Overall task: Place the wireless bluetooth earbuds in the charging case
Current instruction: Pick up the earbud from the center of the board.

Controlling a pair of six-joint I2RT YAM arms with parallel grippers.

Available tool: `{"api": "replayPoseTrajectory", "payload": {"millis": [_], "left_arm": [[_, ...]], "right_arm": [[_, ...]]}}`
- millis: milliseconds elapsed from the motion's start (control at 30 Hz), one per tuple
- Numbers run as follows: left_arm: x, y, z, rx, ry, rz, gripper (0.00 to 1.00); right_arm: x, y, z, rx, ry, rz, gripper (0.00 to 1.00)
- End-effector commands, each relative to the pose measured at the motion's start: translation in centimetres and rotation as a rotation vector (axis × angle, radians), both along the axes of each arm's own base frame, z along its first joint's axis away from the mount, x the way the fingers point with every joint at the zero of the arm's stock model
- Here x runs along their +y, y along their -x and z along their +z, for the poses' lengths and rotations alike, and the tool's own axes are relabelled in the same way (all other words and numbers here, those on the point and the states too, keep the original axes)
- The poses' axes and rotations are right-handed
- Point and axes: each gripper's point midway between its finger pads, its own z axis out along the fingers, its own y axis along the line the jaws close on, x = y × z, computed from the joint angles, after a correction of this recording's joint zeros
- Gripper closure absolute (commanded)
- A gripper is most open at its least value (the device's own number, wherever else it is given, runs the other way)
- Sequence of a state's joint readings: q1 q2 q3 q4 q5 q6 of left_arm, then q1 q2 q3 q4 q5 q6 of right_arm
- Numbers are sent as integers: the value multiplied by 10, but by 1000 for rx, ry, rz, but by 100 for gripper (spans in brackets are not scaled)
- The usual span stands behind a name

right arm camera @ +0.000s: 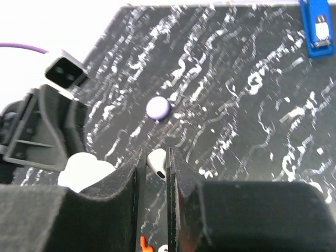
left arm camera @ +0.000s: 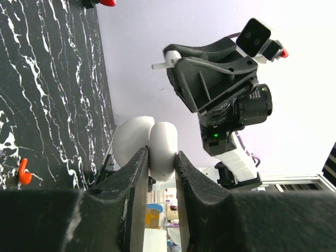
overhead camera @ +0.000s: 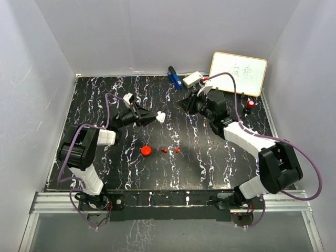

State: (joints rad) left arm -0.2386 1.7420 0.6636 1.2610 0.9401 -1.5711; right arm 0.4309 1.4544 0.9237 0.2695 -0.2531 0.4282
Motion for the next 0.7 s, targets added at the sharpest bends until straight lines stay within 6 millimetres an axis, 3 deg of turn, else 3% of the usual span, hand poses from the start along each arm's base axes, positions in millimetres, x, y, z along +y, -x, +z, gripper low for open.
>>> {"api": "replayPoseTrajectory", "payload": {"millis": [0, 300, 667], "left_arm": [[-5, 3, 17, -33, 83, -8, 100], [-17, -5, 15, -16, 145, 5, 100], [-28, -20, 29, -28, 177, 10, 100]], "right_arm": [[13, 5, 75, -242, -202, 68, 100], [21, 16, 96, -304, -300, 129, 100], [27, 21, 90, -313, -286, 158, 100]]}}
